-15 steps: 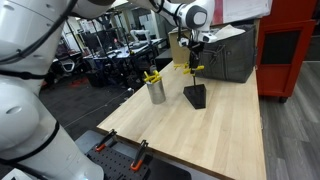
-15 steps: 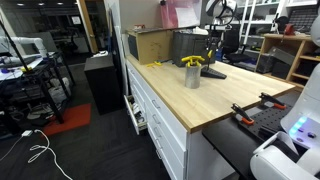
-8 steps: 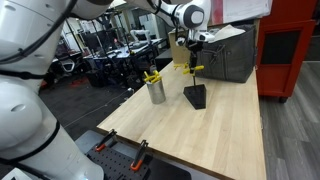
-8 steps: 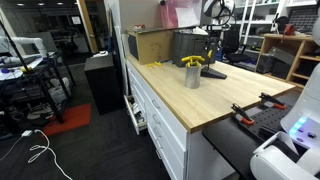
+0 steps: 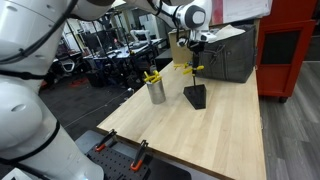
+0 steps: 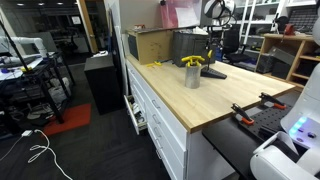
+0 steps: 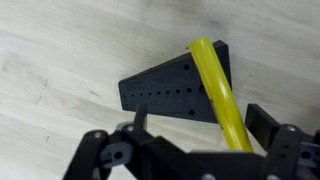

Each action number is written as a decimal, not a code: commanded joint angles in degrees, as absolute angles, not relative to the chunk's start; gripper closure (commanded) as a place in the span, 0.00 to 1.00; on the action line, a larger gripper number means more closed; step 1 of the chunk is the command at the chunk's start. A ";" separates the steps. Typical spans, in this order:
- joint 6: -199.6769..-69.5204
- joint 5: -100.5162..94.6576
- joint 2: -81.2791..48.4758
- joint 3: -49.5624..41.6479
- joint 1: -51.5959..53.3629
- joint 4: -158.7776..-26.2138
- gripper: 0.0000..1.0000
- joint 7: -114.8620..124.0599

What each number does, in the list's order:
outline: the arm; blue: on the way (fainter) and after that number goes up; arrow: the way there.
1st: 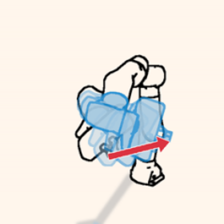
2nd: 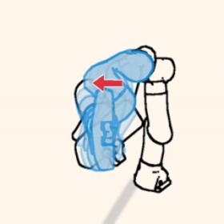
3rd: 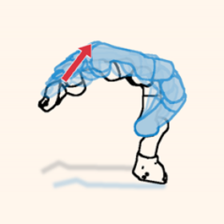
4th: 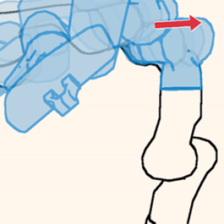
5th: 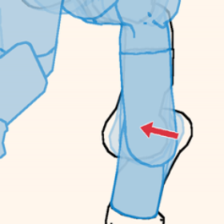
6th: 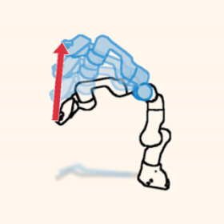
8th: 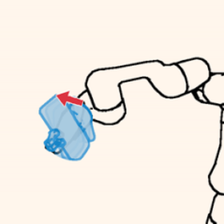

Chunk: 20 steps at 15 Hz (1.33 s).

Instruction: Put one wrench on the black stand.

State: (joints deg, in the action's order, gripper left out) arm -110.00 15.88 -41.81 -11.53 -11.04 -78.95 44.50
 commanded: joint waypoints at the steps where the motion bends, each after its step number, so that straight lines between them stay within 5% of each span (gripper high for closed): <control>1: -111.43 13.40 -43.58 -13.01 -10.81 -76.50 0.00 46.88; 20: -113.44 16.12 -35.45 -7.55 -14.83 -79.17 0.00 27.86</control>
State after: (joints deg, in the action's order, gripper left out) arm -114.21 14.44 -40.40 -9.26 -13.41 -74.89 35.59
